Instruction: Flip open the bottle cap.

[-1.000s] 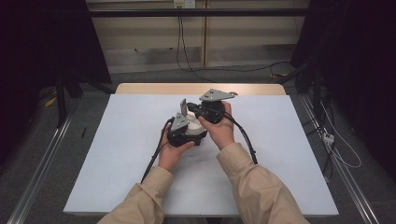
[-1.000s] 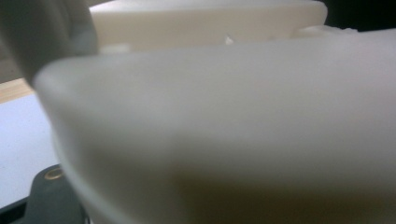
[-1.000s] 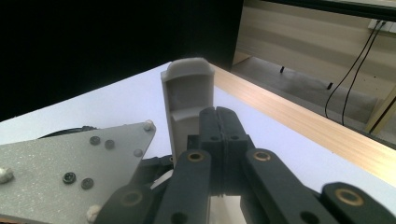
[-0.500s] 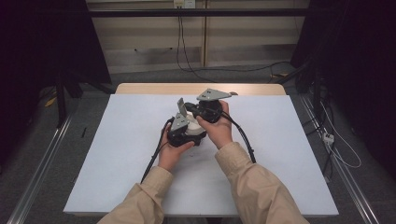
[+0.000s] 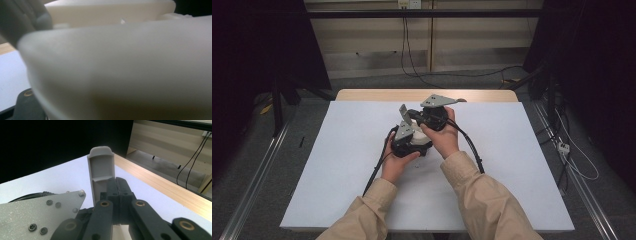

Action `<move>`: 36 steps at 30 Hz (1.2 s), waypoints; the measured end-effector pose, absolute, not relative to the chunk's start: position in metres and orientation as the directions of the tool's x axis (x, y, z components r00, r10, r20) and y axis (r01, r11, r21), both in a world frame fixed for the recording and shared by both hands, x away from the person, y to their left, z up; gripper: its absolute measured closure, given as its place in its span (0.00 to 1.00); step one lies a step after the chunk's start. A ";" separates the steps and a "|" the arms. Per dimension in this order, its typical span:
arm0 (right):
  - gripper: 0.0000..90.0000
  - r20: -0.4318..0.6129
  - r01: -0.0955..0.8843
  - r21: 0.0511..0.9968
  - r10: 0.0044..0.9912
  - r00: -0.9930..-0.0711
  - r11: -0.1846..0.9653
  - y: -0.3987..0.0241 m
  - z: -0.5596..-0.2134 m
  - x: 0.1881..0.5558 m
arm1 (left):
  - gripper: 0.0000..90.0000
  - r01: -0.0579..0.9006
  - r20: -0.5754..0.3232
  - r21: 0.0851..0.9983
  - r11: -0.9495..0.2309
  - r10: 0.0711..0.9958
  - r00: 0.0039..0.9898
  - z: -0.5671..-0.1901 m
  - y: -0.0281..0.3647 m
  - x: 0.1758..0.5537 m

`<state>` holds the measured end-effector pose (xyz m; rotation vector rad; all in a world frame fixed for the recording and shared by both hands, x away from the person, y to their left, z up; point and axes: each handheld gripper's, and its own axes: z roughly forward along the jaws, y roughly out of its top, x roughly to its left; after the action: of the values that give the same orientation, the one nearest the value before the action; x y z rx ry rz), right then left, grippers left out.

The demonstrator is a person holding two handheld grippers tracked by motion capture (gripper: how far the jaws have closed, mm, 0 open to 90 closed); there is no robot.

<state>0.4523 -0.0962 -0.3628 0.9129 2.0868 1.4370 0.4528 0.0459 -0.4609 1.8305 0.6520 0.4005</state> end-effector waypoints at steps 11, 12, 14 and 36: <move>1.00 0.009 0.270 0.930 0.719 -0.695 0.249 -0.092 -0.366 0.455 | 0.21 0.242 -0.043 0.939 -0.246 0.612 0.790 -0.461 0.045 0.453; 1.00 0.010 0.271 0.930 0.718 -0.696 0.249 -0.091 -0.366 0.455 | 0.21 0.241 -0.042 0.938 -0.247 0.612 0.790 -0.461 0.045 0.453; 1.00 0.008 0.269 0.929 0.714 -0.700 0.254 -0.090 -0.367 0.455 | 0.21 0.241 -0.041 0.938 -0.249 0.611 0.791 -0.461 0.046 0.453; 1.00 0.010 0.270 0.929 0.711 -0.704 0.254 -0.088 -0.368 0.459 | 0.21 0.224 -0.021 0.939 -0.261 0.605 0.796 -0.461 0.046 0.454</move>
<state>0.4592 -0.0882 -0.3679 0.8919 2.1187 1.4423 0.4538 0.0459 -0.4608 1.8369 0.6344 0.4146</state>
